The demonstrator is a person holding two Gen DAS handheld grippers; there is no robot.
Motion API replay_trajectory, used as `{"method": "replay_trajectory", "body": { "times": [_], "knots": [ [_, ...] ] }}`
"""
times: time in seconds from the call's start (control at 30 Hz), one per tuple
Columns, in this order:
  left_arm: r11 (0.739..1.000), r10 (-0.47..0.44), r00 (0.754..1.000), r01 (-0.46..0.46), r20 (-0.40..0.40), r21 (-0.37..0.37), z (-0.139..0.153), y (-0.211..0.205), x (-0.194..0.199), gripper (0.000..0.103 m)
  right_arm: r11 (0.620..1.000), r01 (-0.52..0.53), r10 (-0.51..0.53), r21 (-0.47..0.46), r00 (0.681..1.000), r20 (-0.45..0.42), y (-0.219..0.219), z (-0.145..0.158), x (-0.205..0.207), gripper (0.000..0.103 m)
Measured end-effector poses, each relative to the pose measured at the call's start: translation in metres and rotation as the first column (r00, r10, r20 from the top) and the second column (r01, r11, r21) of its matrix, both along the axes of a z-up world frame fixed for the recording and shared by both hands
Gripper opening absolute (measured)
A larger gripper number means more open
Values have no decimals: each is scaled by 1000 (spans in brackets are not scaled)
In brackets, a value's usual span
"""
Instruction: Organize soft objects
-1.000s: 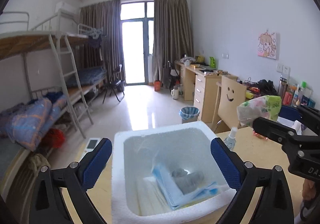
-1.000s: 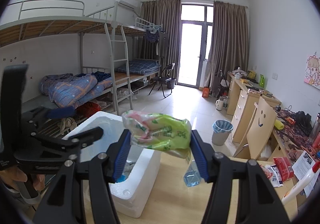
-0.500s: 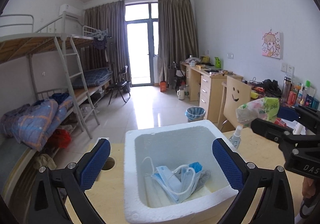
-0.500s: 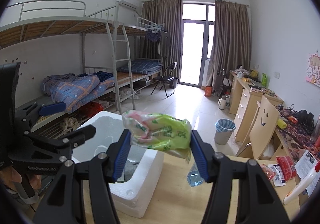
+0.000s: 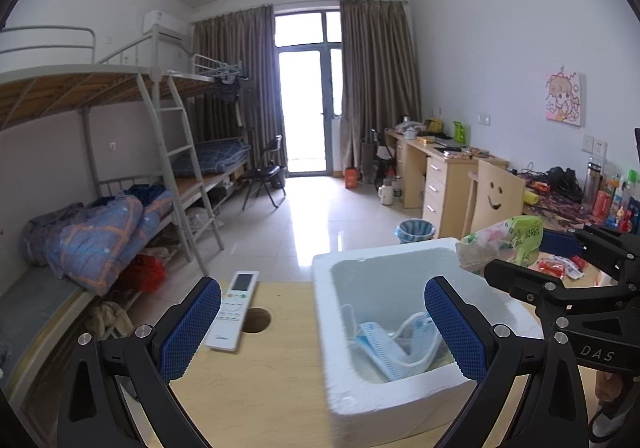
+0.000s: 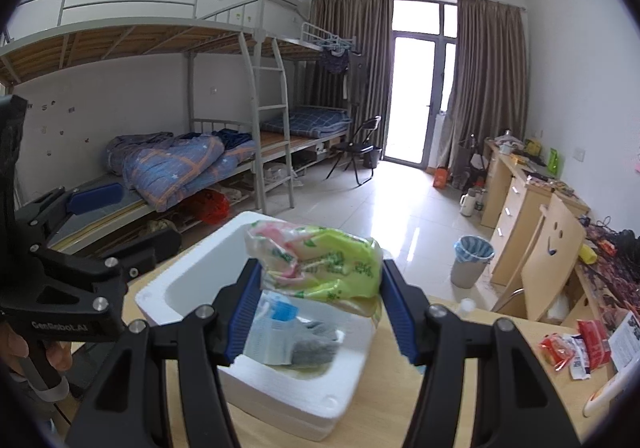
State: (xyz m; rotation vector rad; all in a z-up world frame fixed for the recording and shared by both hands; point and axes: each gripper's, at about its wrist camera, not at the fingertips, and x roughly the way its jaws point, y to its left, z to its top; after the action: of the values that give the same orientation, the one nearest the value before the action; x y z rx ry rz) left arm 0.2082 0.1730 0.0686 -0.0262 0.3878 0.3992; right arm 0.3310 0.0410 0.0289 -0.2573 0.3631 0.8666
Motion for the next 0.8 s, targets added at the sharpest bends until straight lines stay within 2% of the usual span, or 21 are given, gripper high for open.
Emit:
{"method": "replay_trajectory", "body": {
  "times": [0.47,0.53,0.6,0.67,0.8],
  "knots": [
    [998,68,998,-68,4,6,-4,23,-25,102,998,-56,56,-18,998,-30,35,-7,-3,64],
    [997,76,997,-76,7,6,-5,26,-28,102,998,-57,56,-20,998,-38,37,-8,-2,67],
    [997,73,997,-73,7,0,-5,28,-29,102,998,-56,55,-31,998,-37,40,-10,-2,79],
    [997,73,997,-73,11,-1,-5,28,-29,102,997,-49,48,-53,998,-29,43,-12,-2,85],
    [998,68,998,-68,3,-5,-6,28,-31,102,998,-32,31,-57,999,-15,41,-12,-2,86]
  ]
}}
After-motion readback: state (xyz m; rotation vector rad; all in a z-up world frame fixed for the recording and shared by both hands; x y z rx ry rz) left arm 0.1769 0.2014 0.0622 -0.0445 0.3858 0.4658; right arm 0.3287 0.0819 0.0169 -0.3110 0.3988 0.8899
